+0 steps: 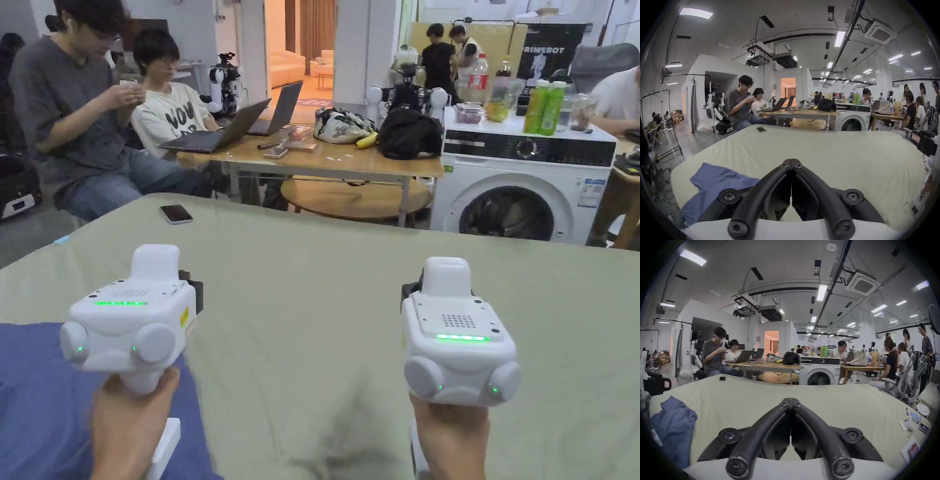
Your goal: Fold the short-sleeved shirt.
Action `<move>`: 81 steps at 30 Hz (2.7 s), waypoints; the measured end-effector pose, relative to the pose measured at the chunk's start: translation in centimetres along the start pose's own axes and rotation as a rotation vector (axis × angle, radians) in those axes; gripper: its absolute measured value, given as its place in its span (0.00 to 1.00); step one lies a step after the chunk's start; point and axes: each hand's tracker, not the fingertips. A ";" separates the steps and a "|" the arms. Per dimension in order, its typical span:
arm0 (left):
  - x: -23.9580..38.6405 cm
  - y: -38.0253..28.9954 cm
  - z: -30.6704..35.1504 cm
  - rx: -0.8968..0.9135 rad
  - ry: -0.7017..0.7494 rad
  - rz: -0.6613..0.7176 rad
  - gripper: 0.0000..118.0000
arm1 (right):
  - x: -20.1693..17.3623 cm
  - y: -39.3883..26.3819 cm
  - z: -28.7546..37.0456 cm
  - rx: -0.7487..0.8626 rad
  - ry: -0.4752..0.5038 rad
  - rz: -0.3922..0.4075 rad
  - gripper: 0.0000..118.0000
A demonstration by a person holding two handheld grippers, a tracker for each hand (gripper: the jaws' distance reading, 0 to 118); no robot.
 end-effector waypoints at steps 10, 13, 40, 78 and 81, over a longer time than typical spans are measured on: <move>-13.5 -2.5 -0.4 -0.350 0.099 0.120 0.27 | -8.5 -1.5 -0.9 -0.066 0.164 0.046 0.00; -16.7 -3.7 -1.6 -0.442 0.077 0.198 0.59 | -9.5 -2.7 -2.0 -0.087 0.182 0.056 0.00; -16.0 -7.6 -4.1 -0.398 0.042 0.225 0.00 | -5.9 -4.1 -2.0 -0.143 0.154 0.115 0.00; 35.0 -2.8 1.8 -0.385 -1.054 -0.173 0.00 | 23.2 -1.2 9.2 -0.063 -0.408 -0.007 0.00; 34.2 -5.4 1.2 -0.451 -1.053 -0.144 0.04 | 23.0 -2.2 9.2 -0.092 -0.402 -0.022 0.00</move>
